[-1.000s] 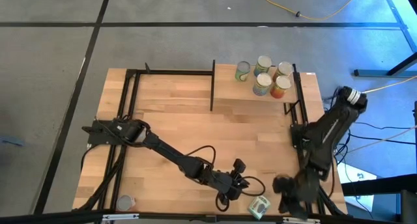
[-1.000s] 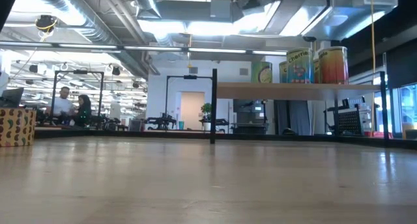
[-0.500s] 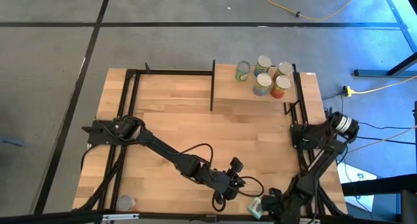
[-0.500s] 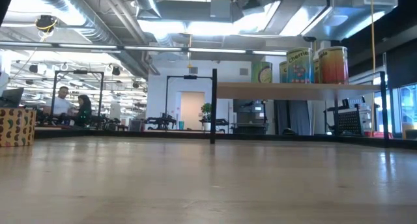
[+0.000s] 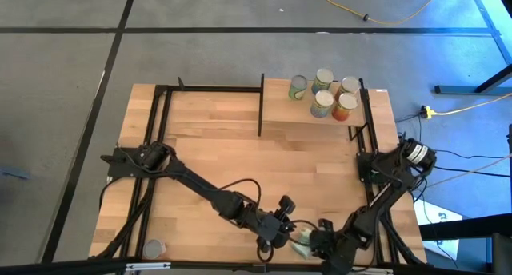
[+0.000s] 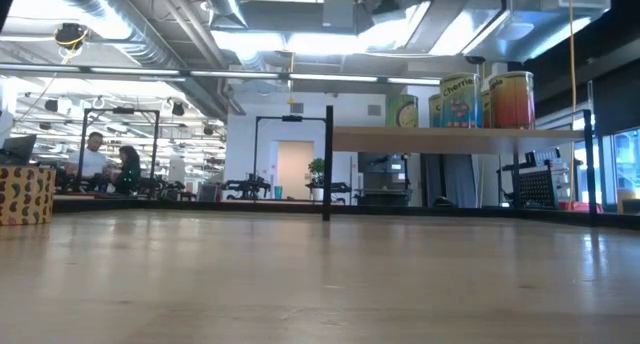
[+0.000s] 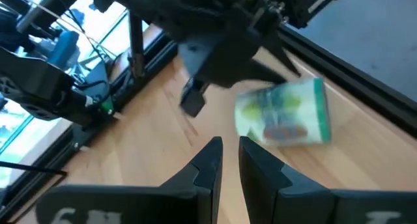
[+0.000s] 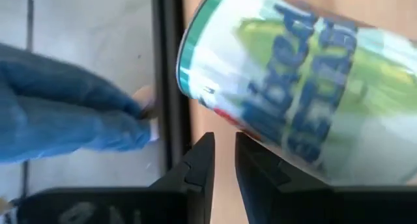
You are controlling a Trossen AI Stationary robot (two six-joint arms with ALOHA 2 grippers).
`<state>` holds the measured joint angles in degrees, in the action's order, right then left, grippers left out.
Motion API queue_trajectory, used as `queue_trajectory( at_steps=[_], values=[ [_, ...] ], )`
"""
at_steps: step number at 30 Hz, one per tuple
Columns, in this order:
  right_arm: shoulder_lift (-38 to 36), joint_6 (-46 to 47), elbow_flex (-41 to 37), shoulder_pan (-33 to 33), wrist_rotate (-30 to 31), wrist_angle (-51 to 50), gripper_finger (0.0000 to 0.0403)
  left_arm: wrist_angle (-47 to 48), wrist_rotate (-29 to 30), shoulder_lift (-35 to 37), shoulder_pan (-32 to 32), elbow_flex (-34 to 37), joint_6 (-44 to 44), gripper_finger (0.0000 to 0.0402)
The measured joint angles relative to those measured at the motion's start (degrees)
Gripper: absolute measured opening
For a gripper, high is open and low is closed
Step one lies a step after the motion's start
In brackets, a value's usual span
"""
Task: Pick and place cans onto a shelf
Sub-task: Put the white canned good on the shelf
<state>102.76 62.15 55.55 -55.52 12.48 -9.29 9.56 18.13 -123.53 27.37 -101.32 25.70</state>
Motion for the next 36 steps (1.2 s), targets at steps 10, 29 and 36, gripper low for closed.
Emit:
queue_trajectory(
  at_steps=[10,29,36],
  values=[
    [-0.62,-6.65,-0.04,3.92,0.86,-1.02,0.0063,6.75,0.2,-0.02,0.99,0.0,-5.63,0.0045],
    [-15.06,-14.37,-0.09,9.12,0.93,-5.96,0.0063,23.26,15.39,-0.04,7.99,1.4,-23.84,0.0045],
    [-15.06,-17.77,-0.09,18.13,1.02,-6.39,0.0063,24.08,26.02,-0.06,9.66,9.14,-35.98,0.0045]
  ],
)
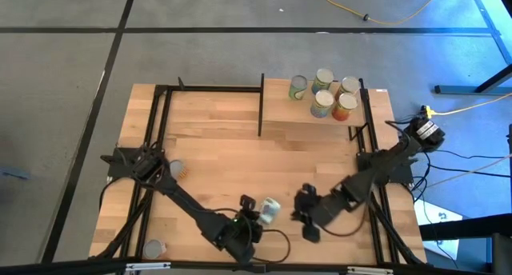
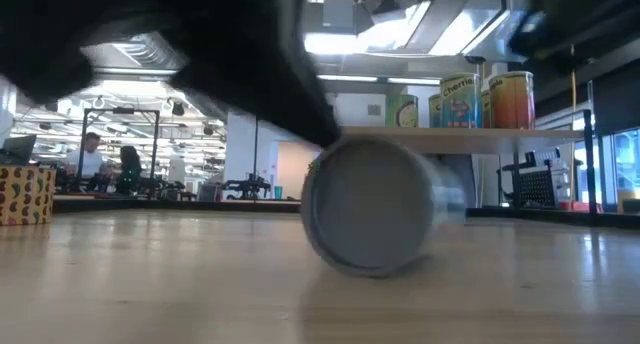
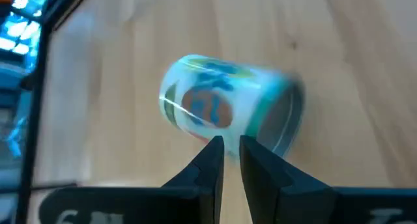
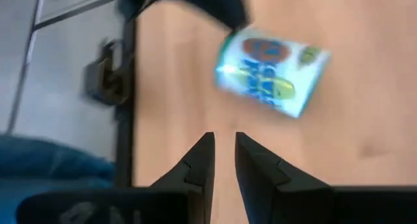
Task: Pick and place cans onto a shelf
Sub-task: Put the white canned good on the shelf
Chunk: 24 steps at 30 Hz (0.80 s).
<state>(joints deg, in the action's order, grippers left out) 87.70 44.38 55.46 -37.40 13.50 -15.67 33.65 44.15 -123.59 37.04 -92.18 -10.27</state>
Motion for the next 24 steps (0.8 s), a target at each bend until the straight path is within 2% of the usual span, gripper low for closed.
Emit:
queue_trajectory(
  at_steps=[5,10,15,18,21,24],
  values=[
    [0.0,-5.99,0.0,7.01,-2.5,0.63,0.0063,0.45,3.32,-0.02,3.12,1.39,-3.12,0.0045],
    [0.0,-8.78,0.0,12.16,-4.56,0.63,0.0063,0.32,2.97,-0.02,4.95,1.24,-7.68,0.0045],
    [1.97,-8.98,0.0,15.1,-4.61,2.24,0.0063,0.34,1.74,2.64,5.81,1.11,-19.57,0.0045],
    [3.84,-10.55,0.02,16.45,-4.76,5.74,0.0063,1.58,3.31,3.41,7.48,1.18,-28.68,0.0045],
    [5.56,-13.68,0.0,17.67,-7.0,8.3,0.0063,1.09,5.73,3.41,9.33,1.06,-35.91,0.0045],
    [6.97,-15.69,0.0,19.36,-11.88,11.23,0.0063,1.26,6.04,3.41,10.67,-0.66,-38.89,0.0045]
  ],
)
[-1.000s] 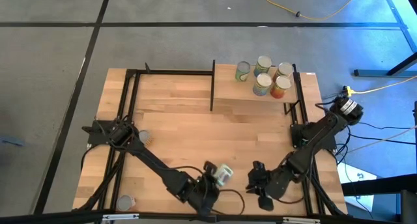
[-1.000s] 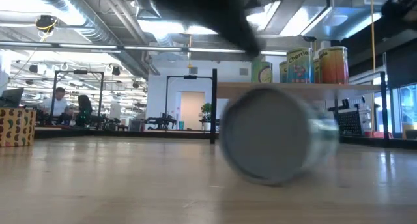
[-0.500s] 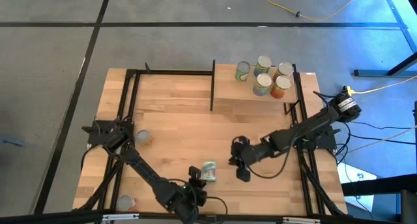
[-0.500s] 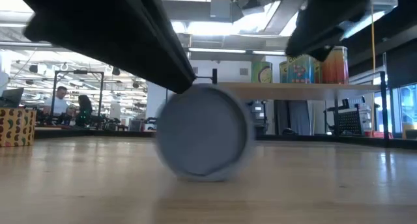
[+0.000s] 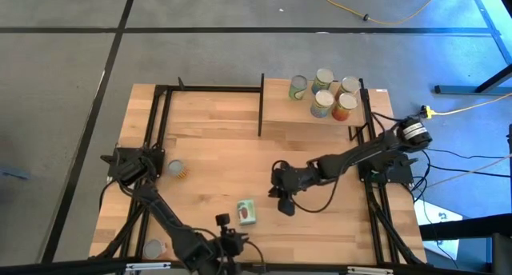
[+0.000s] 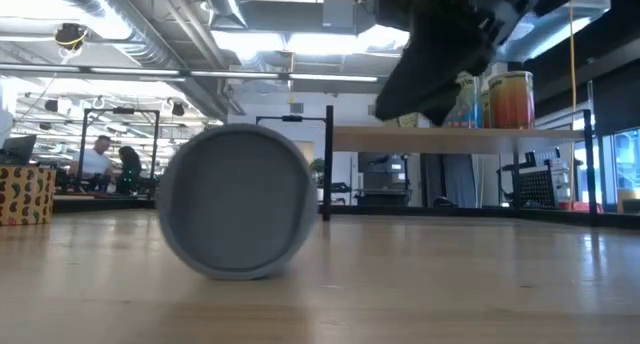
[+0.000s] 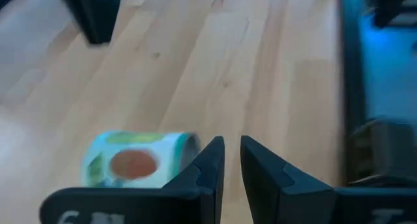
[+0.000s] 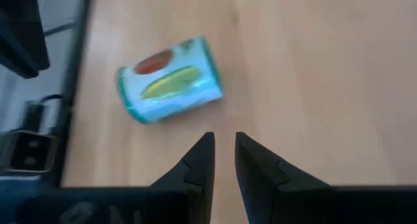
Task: Pick and place cans onto a shelf
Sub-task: Put the white canned good on the shelf
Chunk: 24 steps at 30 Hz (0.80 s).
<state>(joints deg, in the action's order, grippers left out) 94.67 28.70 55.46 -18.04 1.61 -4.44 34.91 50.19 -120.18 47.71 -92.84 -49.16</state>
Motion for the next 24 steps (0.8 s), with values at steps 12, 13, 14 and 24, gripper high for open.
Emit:
queue_trajectory(
  at_steps=[12,13,14,24],
  values=[
    [3.05,-3.44,0.0,2.85,-11.9,9.86,0.0063,10.71,-3.27,0.02,1.0,-2.75,-7.68,0.004],
    [2.95,-3.29,0.0,2.76,-11.9,9.87,0.0063,11.14,-3.25,0.02,1.2,-2.75,-7.72,0.004],
    [2.93,-3.0,0.0,2.63,-11.87,9.85,0.0063,11.44,-3.35,0.02,1.38,-2.75,-7.66,0.004],
    [2.89,-1.8,0.0,2.38,-11.81,9.85,0.0063,20.94,-4.48,0.02,1.43,-2.75,-7.46,0.004]
  ],
)
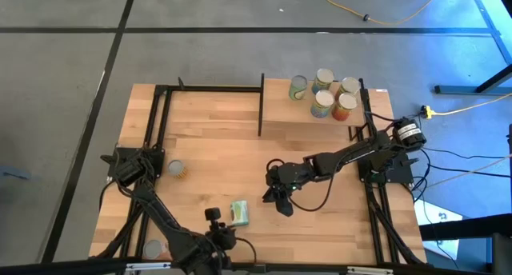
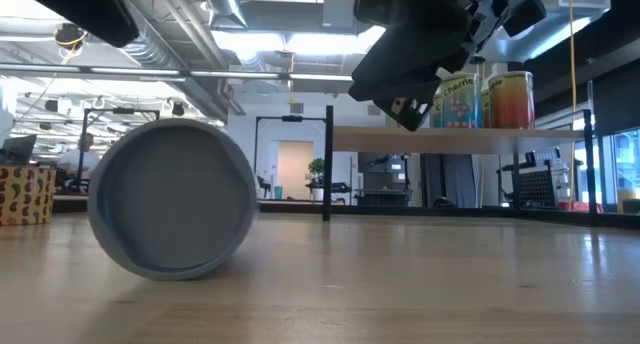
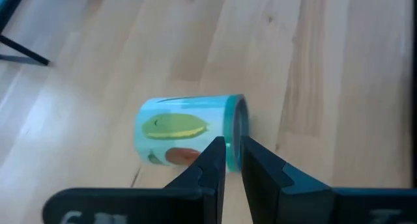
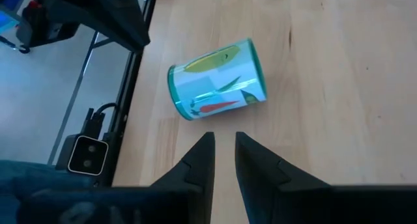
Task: Pick and place cans onto a shelf
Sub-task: Put the white canned good on the shelf
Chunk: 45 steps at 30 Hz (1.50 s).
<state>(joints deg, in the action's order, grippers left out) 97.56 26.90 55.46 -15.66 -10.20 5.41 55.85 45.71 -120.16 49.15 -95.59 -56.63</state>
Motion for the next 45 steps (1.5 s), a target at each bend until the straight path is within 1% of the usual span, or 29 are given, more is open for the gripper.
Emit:
queue_trajectory(
  at_steps=[4,10,13,16,20,25,27,36,42,45],
  values=[
    [-0.02,1.3,0.0,0.0,0.02,0.0,0.0063,-1.82,-1.02,0.0,0.02,0.0,0.12,0.004],
    [-0.04,1.33,0.0,0.0,0.03,0.02,0.0063,-2.82,-6.91,0.0,-0.16,0.06,-0.4,0.004],
    [-0.04,1.33,0.0,0.0,0.04,0.02,0.0063,-2.86,-8.96,-0.02,-0.57,0.31,-3.9,0.004],
    [-0.04,1.33,0.0,0.0,0.05,0.04,0.0063,-2.95,-10.8,-0.02,-1.19,0.31,-4.46,0.004],
    [-0.04,1.44,0.0,0.0,0.07,0.06,0.0063,-2.98,-10.94,-0.02,-1.42,0.31,-4.27,0.0034],
    [-0.04,1.51,0.0,-0.02,0.07,0.07,0.0063,-3.34,-10.92,-0.02,-1.4,0.31,-0.91,0.002],
    [-0.04,1.53,0.0,-0.02,0.06,0.07,0.0063,-3.34,-10.92,-0.02,-1.42,0.31,-1.86,0.002],
    [-0.04,1.53,0.0,-0.04,0.04,0.09,0.0063,-3.24,-11.22,-0.02,-2.36,0.33,-3.25,0.005],
    [-0.04,1.29,0.0,-0.15,-0.47,0.13,0.0063,-1.6,-16.38,-0.13,-2.32,-0.73,-2.68,0.005],
    [-0.04,1.29,0.0,-0.15,-1.44,0.15,0.0063,1.87,-16.37,-0.12,-1.07,-3.62,-2.86,0.005]
  ],
)
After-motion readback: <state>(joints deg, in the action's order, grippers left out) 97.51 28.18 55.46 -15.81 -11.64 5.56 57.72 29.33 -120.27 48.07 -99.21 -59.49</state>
